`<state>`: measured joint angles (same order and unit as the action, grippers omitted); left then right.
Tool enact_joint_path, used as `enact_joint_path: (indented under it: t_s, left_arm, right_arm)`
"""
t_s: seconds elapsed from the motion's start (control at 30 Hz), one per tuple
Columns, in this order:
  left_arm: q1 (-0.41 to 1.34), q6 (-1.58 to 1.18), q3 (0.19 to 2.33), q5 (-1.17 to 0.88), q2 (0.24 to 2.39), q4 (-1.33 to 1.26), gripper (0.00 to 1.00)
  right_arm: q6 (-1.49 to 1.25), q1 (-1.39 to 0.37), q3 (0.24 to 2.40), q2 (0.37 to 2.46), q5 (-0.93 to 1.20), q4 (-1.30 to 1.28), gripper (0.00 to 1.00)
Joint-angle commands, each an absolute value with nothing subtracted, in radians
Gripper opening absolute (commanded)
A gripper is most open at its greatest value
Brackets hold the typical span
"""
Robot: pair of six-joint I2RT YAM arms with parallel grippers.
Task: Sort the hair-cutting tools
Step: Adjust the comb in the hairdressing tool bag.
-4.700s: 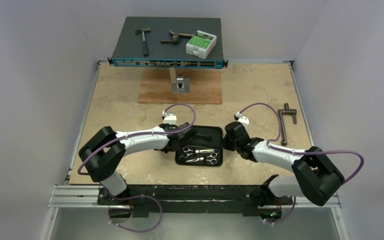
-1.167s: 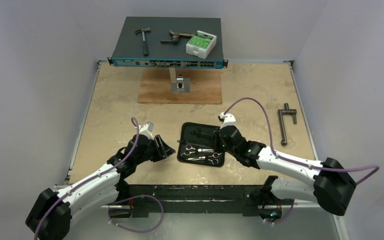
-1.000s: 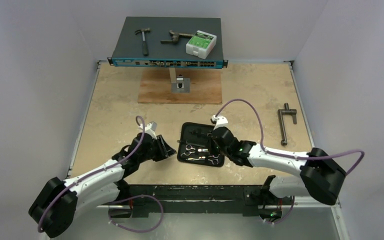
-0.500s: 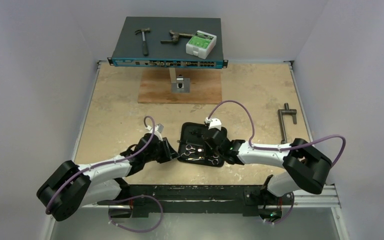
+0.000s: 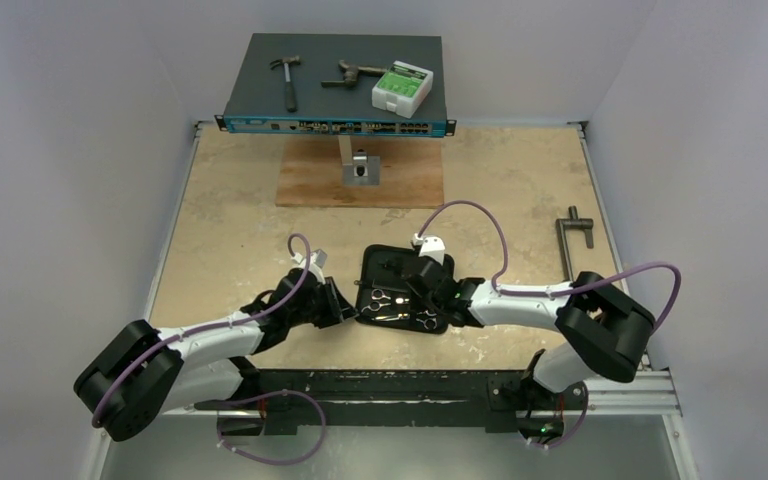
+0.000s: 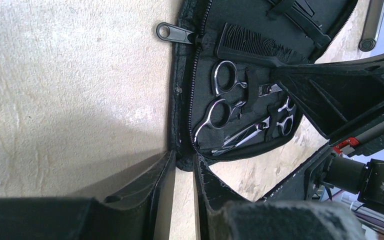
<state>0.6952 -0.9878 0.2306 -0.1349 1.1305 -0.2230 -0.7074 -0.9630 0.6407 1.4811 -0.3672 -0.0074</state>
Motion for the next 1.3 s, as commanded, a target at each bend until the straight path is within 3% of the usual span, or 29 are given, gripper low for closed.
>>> enact_joint_path:
  t_s: [0.0, 0.5, 0.8, 1.27]
  left_arm:
    - [0.7, -0.99, 0.225, -0.138, 1.123, -0.263, 0.18]
    - [0.7, -0.985, 0.219, -0.135, 1.124, -0.261, 0.18]
    - [0.699, -0.984, 0.222, -0.141, 1.122, -0.267, 0.18]
    - [0.7, -0.985, 0.21, -0.138, 1.091, -0.248, 0.18]
  right_arm:
    - [-0.739, -0.967, 0.699, 1.493, -0.455, -0.048, 0.0]
    - [-0.751, -0.968, 0.738, 1.524, -0.479, -0.027, 0.0]
    - [-0.697, -0.976, 0.696, 1.399, -0.423, 0.007, 0.0]
    - [-0.661, -1.014, 0.791, 1.569, -0.332, 0.027, 0.0]
